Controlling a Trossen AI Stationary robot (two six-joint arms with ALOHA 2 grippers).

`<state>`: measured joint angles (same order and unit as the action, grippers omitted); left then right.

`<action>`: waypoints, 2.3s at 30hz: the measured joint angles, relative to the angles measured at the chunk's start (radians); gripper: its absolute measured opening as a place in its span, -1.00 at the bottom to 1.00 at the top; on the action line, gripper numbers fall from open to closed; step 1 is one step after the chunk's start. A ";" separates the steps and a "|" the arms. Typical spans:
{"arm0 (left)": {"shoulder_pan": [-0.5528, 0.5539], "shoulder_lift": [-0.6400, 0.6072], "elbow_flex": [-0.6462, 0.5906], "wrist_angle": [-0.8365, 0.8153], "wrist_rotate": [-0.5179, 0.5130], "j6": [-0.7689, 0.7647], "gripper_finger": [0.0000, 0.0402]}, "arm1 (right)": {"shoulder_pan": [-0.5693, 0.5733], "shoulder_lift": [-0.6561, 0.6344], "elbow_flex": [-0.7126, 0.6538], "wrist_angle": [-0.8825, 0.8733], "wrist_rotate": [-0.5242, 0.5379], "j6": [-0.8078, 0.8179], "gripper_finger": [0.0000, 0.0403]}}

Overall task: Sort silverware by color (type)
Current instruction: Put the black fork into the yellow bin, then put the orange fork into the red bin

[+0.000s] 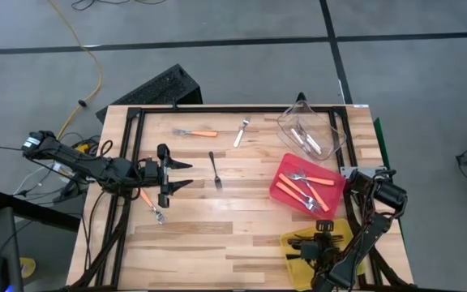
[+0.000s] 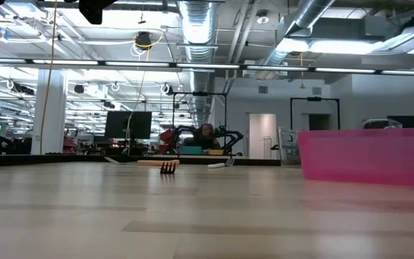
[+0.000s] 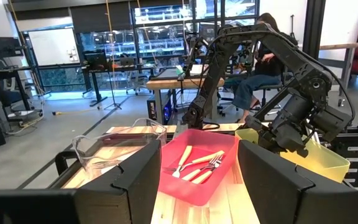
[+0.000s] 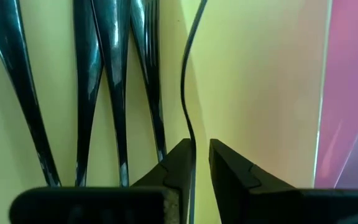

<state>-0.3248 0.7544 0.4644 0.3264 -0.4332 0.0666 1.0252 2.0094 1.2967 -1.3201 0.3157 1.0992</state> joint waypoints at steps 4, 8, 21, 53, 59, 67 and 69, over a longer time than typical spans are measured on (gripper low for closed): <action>0.000 0.000 0.000 0.000 0.000 0.000 0.00 | 0.000 0.000 0.000 0.000 0.000 0.000 -0.53; 0.000 0.000 0.000 0.000 0.000 0.000 0.00 | 0.000 0.000 0.000 0.000 -0.001 0.002 -0.44; 0.000 0.000 0.000 0.000 0.000 -0.001 0.00 | 0.000 -0.002 0.000 0.000 -0.044 0.002 -0.20; 0.000 0.000 0.000 -0.020 0.000 -0.076 0.00 | -0.091 -0.535 0.000 0.079 0.307 -0.052 -0.15; 0.000 0.000 0.000 -0.055 0.000 -0.092 0.00 | -0.139 -0.617 0.000 0.126 0.409 -0.178 -0.15; 0.011 0.000 0.000 -0.049 0.001 -0.111 0.00 | -0.207 -0.697 0.000 0.146 0.524 -0.327 -0.15; 0.031 -0.008 0.000 -0.053 0.002 -0.130 0.00 | -0.232 -0.720 0.000 0.146 0.548 -0.371 -0.15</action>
<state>-0.2939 0.7467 0.4644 0.2733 -0.4309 -0.0632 0.7936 1.2889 1.2964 -1.1736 0.8641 0.7284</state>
